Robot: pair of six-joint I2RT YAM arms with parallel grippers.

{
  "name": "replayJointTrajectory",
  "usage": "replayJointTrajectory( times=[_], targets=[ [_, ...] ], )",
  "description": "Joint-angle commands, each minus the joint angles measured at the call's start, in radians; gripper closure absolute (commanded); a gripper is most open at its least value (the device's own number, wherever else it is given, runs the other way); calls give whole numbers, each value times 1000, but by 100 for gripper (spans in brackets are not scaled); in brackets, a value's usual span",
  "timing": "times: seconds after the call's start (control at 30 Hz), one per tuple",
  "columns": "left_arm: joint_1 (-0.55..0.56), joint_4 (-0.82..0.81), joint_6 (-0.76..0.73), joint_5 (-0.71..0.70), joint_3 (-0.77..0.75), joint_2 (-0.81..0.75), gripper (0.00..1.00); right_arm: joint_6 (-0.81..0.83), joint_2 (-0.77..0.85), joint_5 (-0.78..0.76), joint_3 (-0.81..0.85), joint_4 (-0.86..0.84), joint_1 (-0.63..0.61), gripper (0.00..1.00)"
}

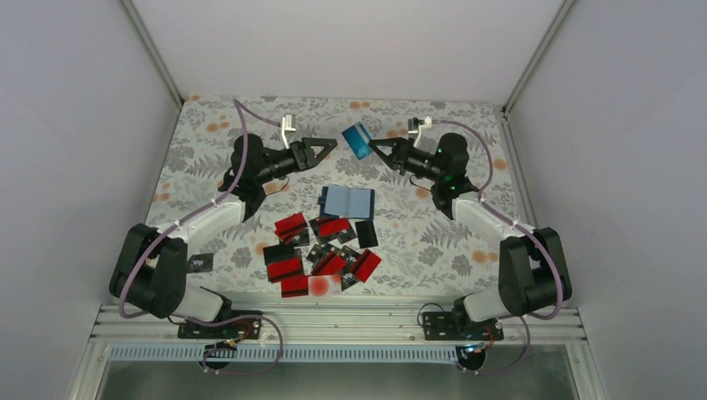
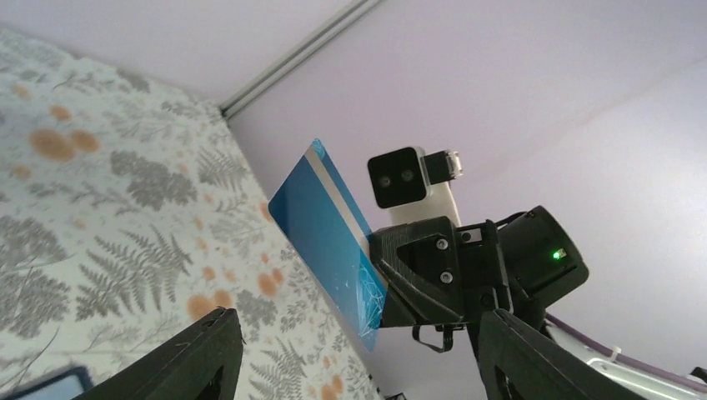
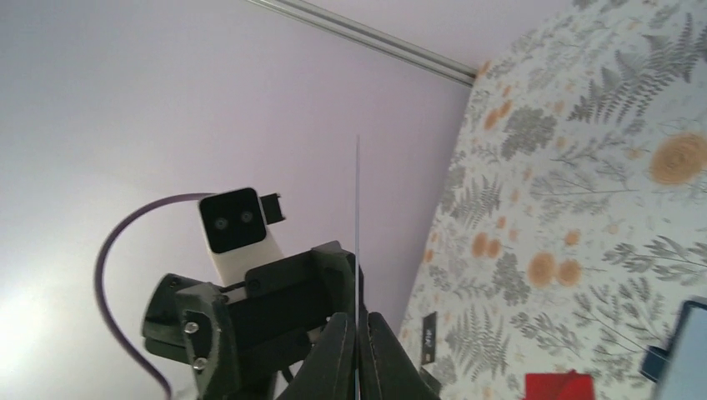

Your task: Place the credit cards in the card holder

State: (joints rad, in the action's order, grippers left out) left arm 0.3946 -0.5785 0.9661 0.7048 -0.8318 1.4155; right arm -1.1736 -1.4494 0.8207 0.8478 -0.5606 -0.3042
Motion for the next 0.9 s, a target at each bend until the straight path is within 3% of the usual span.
replayJointTrajectory(
  times=[0.0,0.07,0.33,0.53,0.73,0.87],
  targets=[
    [-2,-222,78,33,-3,39,32,-108,31,6,-8,-178,1,96],
    [2,-263,108,25,-3,57,37,-126,28,14,-6,-210,-1,96],
    [30,-395,175,19,-44,142,45,-130,9,33,19,-240,-27,96],
    [60,-396,183,16,-87,180,53,-137,1,39,23,-269,-38,96],
    [72,-396,194,12,-104,195,69,-136,-3,35,28,-272,-44,96],
    [74,-392,197,1,-100,191,85,-133,-4,32,26,-272,-47,96]
  ],
)
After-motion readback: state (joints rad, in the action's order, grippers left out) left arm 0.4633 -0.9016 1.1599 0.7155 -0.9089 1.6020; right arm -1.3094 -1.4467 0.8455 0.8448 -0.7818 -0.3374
